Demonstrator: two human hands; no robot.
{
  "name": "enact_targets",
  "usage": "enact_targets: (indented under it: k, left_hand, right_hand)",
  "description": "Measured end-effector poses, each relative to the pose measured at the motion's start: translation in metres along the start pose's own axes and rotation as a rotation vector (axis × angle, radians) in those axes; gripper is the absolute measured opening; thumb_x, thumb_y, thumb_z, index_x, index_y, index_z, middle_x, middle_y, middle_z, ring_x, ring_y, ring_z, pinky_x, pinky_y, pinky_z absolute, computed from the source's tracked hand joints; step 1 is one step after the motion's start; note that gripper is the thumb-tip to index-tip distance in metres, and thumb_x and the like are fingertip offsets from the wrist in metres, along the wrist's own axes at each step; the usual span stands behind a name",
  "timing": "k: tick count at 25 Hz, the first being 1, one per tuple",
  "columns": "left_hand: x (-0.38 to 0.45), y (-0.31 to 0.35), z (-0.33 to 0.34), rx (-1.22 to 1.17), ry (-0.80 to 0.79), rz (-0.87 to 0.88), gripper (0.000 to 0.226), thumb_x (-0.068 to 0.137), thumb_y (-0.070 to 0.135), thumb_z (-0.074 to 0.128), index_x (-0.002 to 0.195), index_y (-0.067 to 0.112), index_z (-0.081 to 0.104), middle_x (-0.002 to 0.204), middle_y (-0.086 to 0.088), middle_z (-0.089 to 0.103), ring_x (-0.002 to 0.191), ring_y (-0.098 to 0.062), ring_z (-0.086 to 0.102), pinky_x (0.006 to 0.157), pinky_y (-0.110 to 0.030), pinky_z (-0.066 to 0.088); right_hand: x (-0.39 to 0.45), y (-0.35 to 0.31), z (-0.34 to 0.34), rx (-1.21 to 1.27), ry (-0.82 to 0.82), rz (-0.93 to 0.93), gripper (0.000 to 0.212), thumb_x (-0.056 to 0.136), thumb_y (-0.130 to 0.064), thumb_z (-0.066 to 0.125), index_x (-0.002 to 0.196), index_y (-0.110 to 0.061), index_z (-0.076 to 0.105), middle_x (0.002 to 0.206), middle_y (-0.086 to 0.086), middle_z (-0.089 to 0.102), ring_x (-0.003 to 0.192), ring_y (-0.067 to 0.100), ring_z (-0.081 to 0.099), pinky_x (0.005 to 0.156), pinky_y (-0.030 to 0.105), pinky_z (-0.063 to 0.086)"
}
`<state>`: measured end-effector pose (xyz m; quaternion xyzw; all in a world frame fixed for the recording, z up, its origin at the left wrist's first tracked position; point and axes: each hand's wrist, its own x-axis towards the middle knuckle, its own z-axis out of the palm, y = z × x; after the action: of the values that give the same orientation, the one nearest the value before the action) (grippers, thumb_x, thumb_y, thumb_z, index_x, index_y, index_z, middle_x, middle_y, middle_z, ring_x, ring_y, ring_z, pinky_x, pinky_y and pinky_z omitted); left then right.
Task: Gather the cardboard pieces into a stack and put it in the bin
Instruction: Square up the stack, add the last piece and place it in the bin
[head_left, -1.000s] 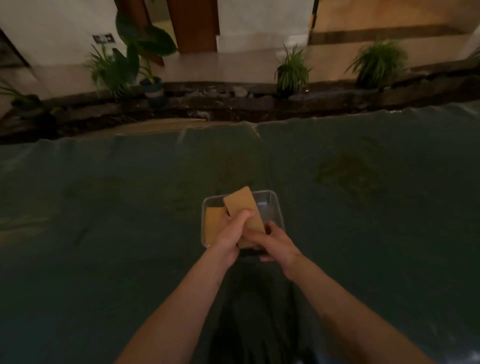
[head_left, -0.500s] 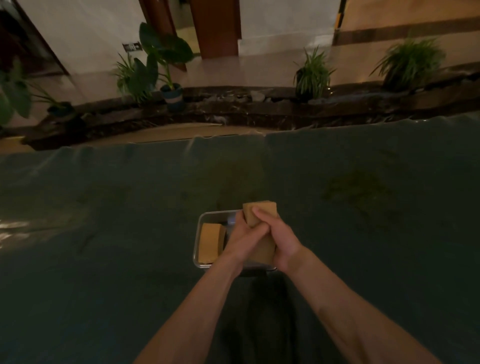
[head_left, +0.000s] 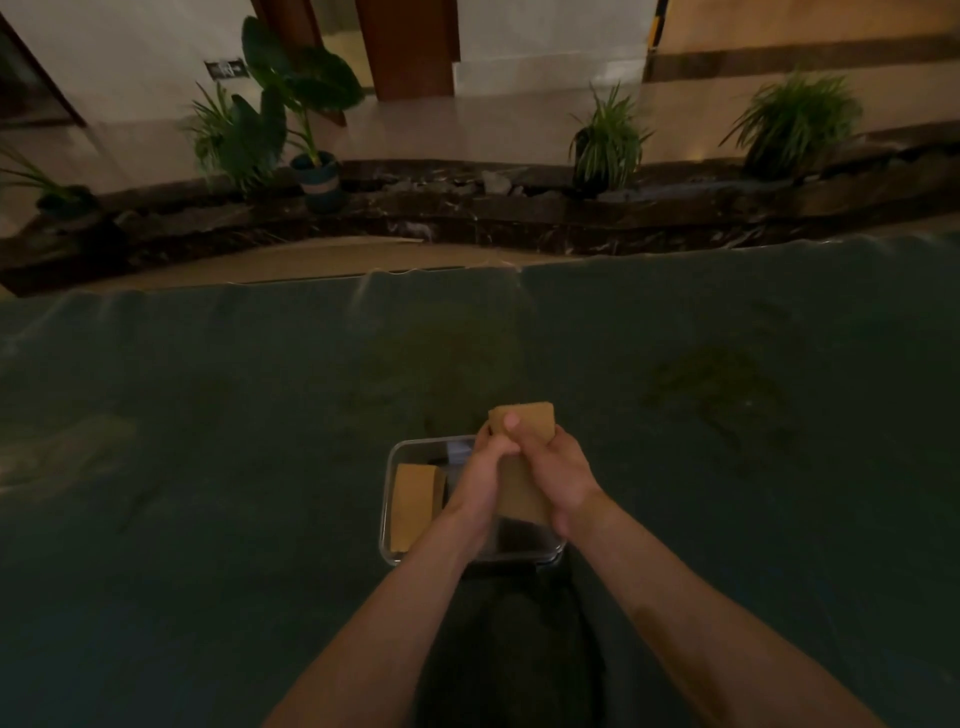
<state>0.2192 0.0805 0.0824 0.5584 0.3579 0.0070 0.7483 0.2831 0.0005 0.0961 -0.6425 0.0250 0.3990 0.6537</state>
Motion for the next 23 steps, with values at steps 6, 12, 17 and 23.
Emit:
enact_targets:
  k: [6, 12, 17, 23]
  left_hand:
    - [0.008, -0.001, 0.011, 0.471, 0.17, 0.191, 0.081, 0.085, 0.08, 0.016, 0.136, 0.027, 0.049, 0.099, 0.015, 0.064, 0.079, 0.001, 0.058, 0.07, -0.02, 0.043]
    - [0.015, 0.001, 0.003, 0.348, 0.044, 0.034, 0.062, 0.097, 0.067, 0.025, 0.143, 0.028, 0.041, 0.108, 0.014, 0.057, 0.085, 0.006, 0.051, 0.07, -0.019, 0.04]
    - [0.025, 0.002, 0.001, 0.284, -0.005, -0.052, 0.056, 0.1, 0.059, 0.03, 0.148, 0.031, 0.035, 0.145, -0.003, 0.044, 0.111, -0.013, 0.047, 0.091, -0.034, 0.037]
    - [0.03, 0.004, 0.002, 0.289, -0.076, -0.056, 0.052, 0.104, 0.05, 0.031, 0.152, 0.03, 0.028, 0.134, 0.001, 0.046, 0.096, 0.0, 0.047, 0.075, -0.022, 0.037]
  right_hand:
    - [0.016, 0.015, 0.007, 0.128, 0.153, -0.02, 0.032, 0.092, -0.038, 0.066, 0.109, -0.011, 0.069, 0.101, 0.012, 0.077, 0.095, 0.026, 0.074, 0.086, 0.044, 0.06]
    - [0.027, 0.016, 0.0, -0.032, 0.181, -0.098, 0.036, 0.089, -0.045, 0.068, 0.108, -0.014, 0.066, 0.102, 0.01, 0.074, 0.094, 0.025, 0.071, 0.085, 0.044, 0.06]
    - [0.041, 0.009, -0.006, -0.017, 0.117, -0.025, 0.042, 0.087, -0.045, 0.07, 0.118, -0.02, 0.059, 0.112, 0.009, 0.068, 0.101, 0.026, 0.066, 0.089, 0.046, 0.056]
    - [0.052, 0.013, -0.013, 0.062, 0.06, 0.081, 0.049, 0.083, -0.04, 0.076, 0.126, -0.026, 0.057, 0.119, 0.01, 0.067, 0.109, 0.03, 0.064, 0.098, 0.054, 0.051]
